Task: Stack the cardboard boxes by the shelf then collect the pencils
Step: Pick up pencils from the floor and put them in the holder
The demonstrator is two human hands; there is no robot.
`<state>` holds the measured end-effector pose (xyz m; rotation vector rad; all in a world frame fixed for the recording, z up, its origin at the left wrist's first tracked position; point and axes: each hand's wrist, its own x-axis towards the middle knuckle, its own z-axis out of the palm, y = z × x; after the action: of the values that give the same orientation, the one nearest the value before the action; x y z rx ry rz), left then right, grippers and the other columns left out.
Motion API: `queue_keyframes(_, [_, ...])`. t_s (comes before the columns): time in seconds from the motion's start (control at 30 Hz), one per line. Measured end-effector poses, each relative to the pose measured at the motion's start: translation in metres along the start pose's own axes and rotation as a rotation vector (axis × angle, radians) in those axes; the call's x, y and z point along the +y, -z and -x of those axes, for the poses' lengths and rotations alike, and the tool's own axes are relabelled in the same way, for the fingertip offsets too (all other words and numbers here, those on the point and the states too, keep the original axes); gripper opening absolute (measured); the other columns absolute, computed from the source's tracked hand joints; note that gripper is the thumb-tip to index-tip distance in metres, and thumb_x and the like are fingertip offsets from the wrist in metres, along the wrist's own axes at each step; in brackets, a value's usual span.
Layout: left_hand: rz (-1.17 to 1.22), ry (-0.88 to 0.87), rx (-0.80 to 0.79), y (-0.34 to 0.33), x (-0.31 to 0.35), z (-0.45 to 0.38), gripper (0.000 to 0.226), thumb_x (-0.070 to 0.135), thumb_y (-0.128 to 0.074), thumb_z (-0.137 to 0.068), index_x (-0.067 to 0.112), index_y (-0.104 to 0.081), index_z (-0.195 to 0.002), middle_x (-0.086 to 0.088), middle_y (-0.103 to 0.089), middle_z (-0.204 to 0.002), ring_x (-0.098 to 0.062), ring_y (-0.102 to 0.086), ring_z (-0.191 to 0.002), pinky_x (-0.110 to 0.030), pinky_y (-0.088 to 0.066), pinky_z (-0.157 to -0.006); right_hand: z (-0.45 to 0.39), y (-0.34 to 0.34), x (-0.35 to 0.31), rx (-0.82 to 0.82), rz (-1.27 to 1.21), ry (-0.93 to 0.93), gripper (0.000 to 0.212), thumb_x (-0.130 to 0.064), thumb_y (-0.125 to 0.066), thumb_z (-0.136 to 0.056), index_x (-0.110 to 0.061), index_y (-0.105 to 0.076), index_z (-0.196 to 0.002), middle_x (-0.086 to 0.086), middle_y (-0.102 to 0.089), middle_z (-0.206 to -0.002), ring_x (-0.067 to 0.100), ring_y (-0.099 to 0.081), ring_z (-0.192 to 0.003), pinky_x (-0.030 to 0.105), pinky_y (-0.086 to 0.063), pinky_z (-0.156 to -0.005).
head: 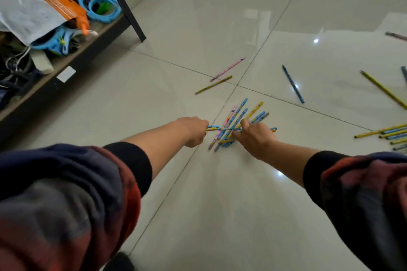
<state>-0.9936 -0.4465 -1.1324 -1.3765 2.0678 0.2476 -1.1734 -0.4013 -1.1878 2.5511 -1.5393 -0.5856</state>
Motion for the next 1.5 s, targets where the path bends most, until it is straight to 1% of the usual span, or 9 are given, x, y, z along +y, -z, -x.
queue_keyframes(0.4, [0.197,-0.019,0.054,-0.027,0.003,-0.018,0.021,0.031,-0.036,-0.101,0.014,-0.044,-0.110,-0.014,-0.058,-0.113,-0.028,-0.046,-0.083,-0.034,-0.036,-0.069,-0.017,-0.026,0.018,0.005,-0.115,0.012,0.027,-0.014,-0.033,-0.103,-0.013,-0.044,-0.128,0.014,-0.045,-0.124,0.031,-0.065,-0.087,0.036,-0.035,-0.060])
queue_keyframes(0.5, [0.237,0.002,0.096,-0.025,0.002,-0.024,0.013,0.029,-0.035,-0.100,0.017,-0.039,-0.099,-0.014,-0.057,-0.107,-0.028,-0.047,-0.082,-0.035,-0.036,-0.068,-0.022,-0.026,0.027,-0.017,-0.135,0.033,0.029,-0.014,-0.034,-0.103,-0.013,-0.044,-0.129,0.015,-0.043,-0.128,0.035,-0.064,-0.089,0.039,-0.037,-0.063])
queue_keyframes(0.63, [0.321,0.029,0.126,-0.024,0.005,-0.034,0.013,0.027,-0.036,-0.099,0.016,-0.041,-0.097,-0.008,-0.050,-0.096,-0.028,-0.049,-0.081,-0.034,-0.036,-0.066,-0.023,-0.031,0.033,-0.017,-0.174,0.037,0.030,-0.022,-0.035,-0.103,-0.018,-0.045,-0.131,0.014,-0.042,-0.129,0.037,-0.064,-0.089,0.040,-0.039,-0.065])
queue_keyframes(0.8, [0.423,0.055,0.148,-0.035,0.008,-0.049,0.015,0.029,-0.037,-0.099,0.014,-0.042,-0.096,-0.014,-0.059,-0.107,-0.029,-0.049,-0.083,-0.034,-0.036,-0.066,-0.024,-0.039,0.042,-0.025,-0.169,0.082,0.036,-0.027,-0.041,-0.101,-0.021,-0.040,-0.137,0.010,-0.043,-0.131,0.036,-0.063,-0.090,0.039,-0.037,-0.064])
queue_keyframes(1.0, [0.549,0.080,0.163,-0.040,0.015,-0.064,0.030,0.042,-0.043,-0.099,0.013,-0.047,-0.105,-0.013,-0.060,-0.113,-0.032,-0.057,-0.094,-0.036,-0.044,-0.072,-0.027,-0.038,0.042,-0.019,-0.155,0.111,0.032,-0.022,-0.033,-0.103,-0.017,-0.037,-0.134,0.009,-0.049,-0.124,0.037,-0.063,-0.090,0.038,-0.035,-0.064])
queue_keyframes(1.2, [0.527,0.071,0.195,-0.036,0.027,-0.076,0.063,0.064,-0.063,-0.080,0.016,-0.048,-0.118,-0.005,-0.062,-0.114,-0.028,-0.061,-0.101,-0.034,-0.047,-0.073,-0.024,-0.038,0.042,-0.016,-0.073,0.149,0.027,-0.019,-0.034,-0.102,-0.015,-0.036,-0.128,0.009,-0.051,-0.114,0.033,-0.062,-0.088,0.040,-0.038,-0.064])
queue_keyframes(1.3, [0.496,0.086,0.204,-0.033,0.033,-0.080,0.070,0.066,-0.067,-0.076,0.015,-0.047,-0.120,-0.006,-0.061,-0.114,-0.027,-0.061,-0.102,-0.033,-0.047,-0.073,-0.021,-0.037,0.045,0.028,-0.023,0.153,0.030,-0.019,-0.034,-0.100,-0.015,-0.038,-0.130,0.008,-0.055,-0.112,0.030,-0.059,-0.092,0.039,-0.039,-0.074])
queue_keyframes(1.37, [0.496,0.094,0.202,-0.031,0.036,-0.082,0.070,0.064,-0.069,-0.076,0.014,-0.046,-0.120,-0.006,-0.061,-0.114,-0.027,-0.061,-0.102,-0.033,-0.047,-0.073,-0.021,-0.040,0.047,0.058,0.012,0.155,0.031,-0.021,-0.036,-0.099,-0.015,-0.043,-0.129,0.007,-0.058,-0.108,0.029,-0.058,-0.090,0.037,-0.037,-0.073])
queue_keyframes(1.5, [0.469,0.124,0.204,-0.028,0.041,-0.083,0.060,0.051,-0.068,-0.080,0.011,-0.047,-0.120,-0.008,-0.060,-0.112,-0.027,-0.060,-0.097,-0.032,-0.045,-0.068,-0.023,-0.043,0.051,0.121,0.089,0.148,0.022,-0.024,-0.064,-0.078,-0.016,-0.061,-0.098,0.002,-0.059,-0.074,0.024,-0.054,-0.066,0.034,-0.030,-0.059])
